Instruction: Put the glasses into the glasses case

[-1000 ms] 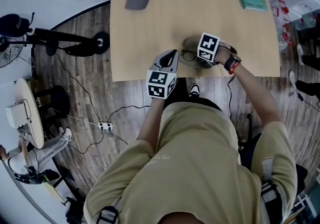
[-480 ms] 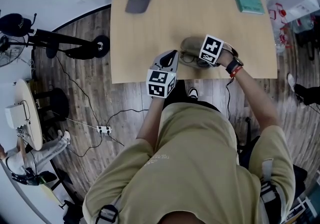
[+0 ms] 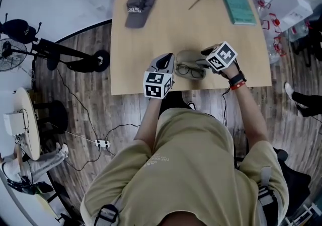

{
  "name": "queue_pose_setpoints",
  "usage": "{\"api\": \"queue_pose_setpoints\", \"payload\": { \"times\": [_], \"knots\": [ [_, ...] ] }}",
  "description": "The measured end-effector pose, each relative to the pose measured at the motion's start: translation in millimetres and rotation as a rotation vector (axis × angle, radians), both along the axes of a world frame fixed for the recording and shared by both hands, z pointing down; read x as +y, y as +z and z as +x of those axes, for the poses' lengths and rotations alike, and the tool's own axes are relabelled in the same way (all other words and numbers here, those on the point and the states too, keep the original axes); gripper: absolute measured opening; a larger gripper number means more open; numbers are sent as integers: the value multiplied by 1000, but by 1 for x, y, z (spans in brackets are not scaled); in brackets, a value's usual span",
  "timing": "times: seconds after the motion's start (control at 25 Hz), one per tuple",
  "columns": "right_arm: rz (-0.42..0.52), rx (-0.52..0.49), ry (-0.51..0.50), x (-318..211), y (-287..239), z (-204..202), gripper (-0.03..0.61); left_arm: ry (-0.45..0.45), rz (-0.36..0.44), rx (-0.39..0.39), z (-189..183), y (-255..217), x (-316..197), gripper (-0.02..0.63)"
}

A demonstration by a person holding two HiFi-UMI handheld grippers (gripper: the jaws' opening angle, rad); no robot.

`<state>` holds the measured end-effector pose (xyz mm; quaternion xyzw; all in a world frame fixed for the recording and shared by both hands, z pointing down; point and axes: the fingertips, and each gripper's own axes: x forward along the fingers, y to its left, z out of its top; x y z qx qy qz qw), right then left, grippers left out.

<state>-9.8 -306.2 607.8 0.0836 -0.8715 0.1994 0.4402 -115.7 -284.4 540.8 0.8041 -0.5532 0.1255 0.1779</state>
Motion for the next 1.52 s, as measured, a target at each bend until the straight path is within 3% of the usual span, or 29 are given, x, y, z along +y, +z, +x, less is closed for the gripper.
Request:
{"api": "queue_pose_setpoints", "payload": {
  "times": [0.36,0.8,1.08,1.52],
  "knots": [
    [224,-281,284,-36,-102,35,206,6,106,-12,11,-58,-32,23],
    [488,-432,556,-54,-182,90,175,-4,234,-33,52,-122,-48,23],
    [562,-505,681,-55,-205,105,101,-31,286,-46,56,-147,-52,23],
    [618,-546,745,-47,-216,113,17,-39,341,-75,66,-159,-43,23]
  ]
}}
